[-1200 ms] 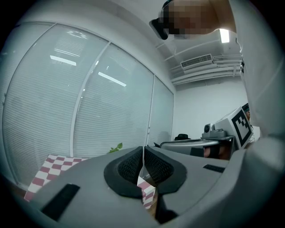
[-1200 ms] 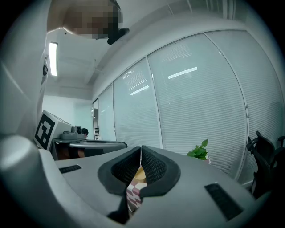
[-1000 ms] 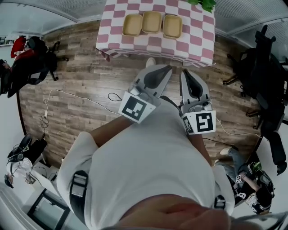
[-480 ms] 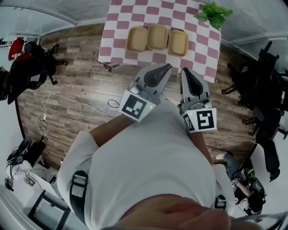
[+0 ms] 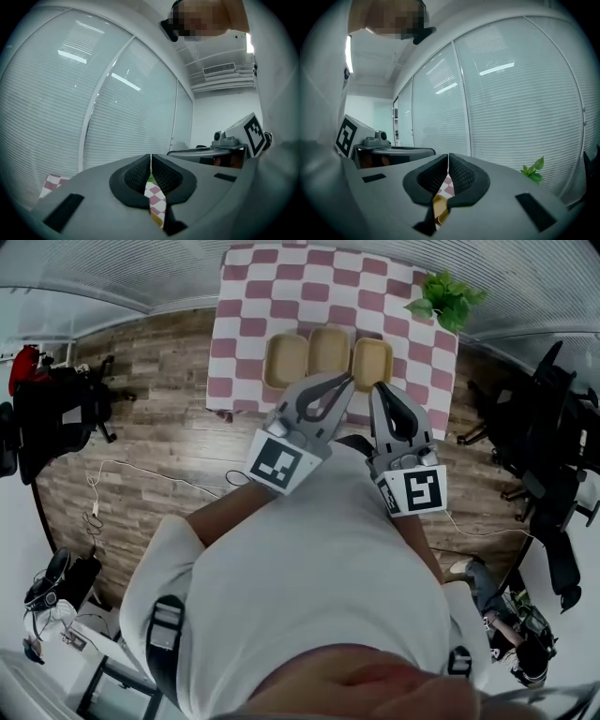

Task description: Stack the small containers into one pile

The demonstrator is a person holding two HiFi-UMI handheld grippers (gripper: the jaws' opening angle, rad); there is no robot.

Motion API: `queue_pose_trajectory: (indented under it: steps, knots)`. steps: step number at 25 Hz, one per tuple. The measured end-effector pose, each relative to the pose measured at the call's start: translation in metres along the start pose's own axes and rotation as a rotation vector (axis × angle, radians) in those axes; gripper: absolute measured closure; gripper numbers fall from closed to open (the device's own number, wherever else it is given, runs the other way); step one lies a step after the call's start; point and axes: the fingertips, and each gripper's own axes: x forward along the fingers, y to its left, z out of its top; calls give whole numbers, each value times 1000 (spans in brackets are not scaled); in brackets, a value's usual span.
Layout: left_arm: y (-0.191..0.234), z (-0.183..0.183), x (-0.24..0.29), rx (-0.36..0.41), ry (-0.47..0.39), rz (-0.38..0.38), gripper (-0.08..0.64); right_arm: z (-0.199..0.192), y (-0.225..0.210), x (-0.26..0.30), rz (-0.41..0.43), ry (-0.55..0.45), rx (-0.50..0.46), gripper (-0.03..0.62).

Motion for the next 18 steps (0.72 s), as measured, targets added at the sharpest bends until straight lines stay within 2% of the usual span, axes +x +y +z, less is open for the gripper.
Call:
queue_pose_trajectory:
  steps: [8, 18]
  knots:
    - [26, -3, 31, -3, 27, -6, 518, 1, -30, 26, -25, 23, -14, 560]
    - [22, -8, 62, -20, 62, 38, 518, -3, -66, 30, 7, 59, 5, 560]
